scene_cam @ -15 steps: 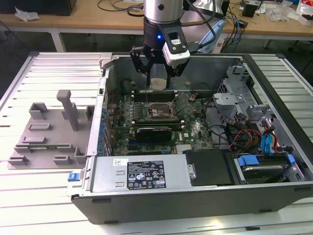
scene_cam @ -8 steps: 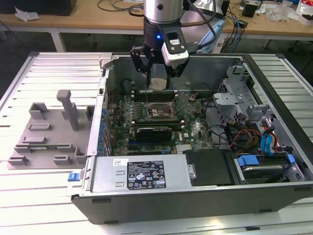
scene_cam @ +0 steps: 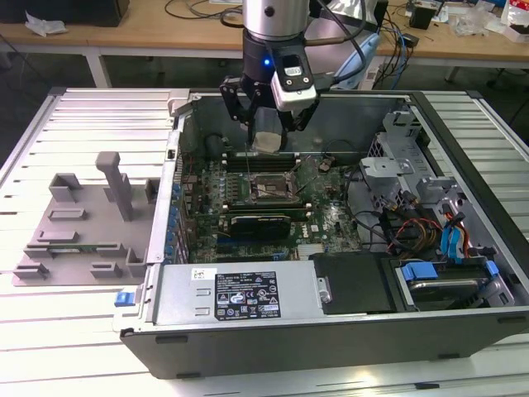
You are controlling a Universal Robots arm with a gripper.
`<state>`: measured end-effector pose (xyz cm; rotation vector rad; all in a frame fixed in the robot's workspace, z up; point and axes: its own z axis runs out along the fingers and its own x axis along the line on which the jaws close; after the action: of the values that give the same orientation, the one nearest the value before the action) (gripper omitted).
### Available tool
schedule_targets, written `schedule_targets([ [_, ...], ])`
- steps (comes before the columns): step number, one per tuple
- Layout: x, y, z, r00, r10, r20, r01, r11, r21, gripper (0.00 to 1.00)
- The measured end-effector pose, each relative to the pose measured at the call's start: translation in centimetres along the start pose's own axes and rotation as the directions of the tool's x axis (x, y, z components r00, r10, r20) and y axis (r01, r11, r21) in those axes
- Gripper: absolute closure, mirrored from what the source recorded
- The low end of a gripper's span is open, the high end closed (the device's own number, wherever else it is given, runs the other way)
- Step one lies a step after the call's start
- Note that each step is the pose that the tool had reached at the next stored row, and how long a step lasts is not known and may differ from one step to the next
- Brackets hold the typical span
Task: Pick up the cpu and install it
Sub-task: 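Place the cpu into insertion slot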
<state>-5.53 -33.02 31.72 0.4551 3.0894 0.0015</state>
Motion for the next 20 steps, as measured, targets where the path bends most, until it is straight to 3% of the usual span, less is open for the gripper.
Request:
schedule_targets([
  [4,0.0,0.0,0.0,0.9966,0.082,0.0003,-0.082,0.9966,0.0015,0.45],
  [10,0.0,0.0,0.0,0.9851,0.172,0.0009,-0.172,0.9851,0.0031,0.45],
  [11,0.0,0.0,0.0,0.9813,0.192,0.001,-0.192,0.9813,0.0035,0.45],
  [12,0.0,0.0,0.0,0.9745,0.224,0.0013,-0.224,0.9745,0.0041,0.45],
  [16,0.0,0.0,0.0,0.9635,0.268,0.0016,-0.268,0.9634,0.0048,0.45],
  [20,0.0,0.0,0.0,0.9448,0.328,0.0022,-0.328,0.9448,0.0059,0.45],
])
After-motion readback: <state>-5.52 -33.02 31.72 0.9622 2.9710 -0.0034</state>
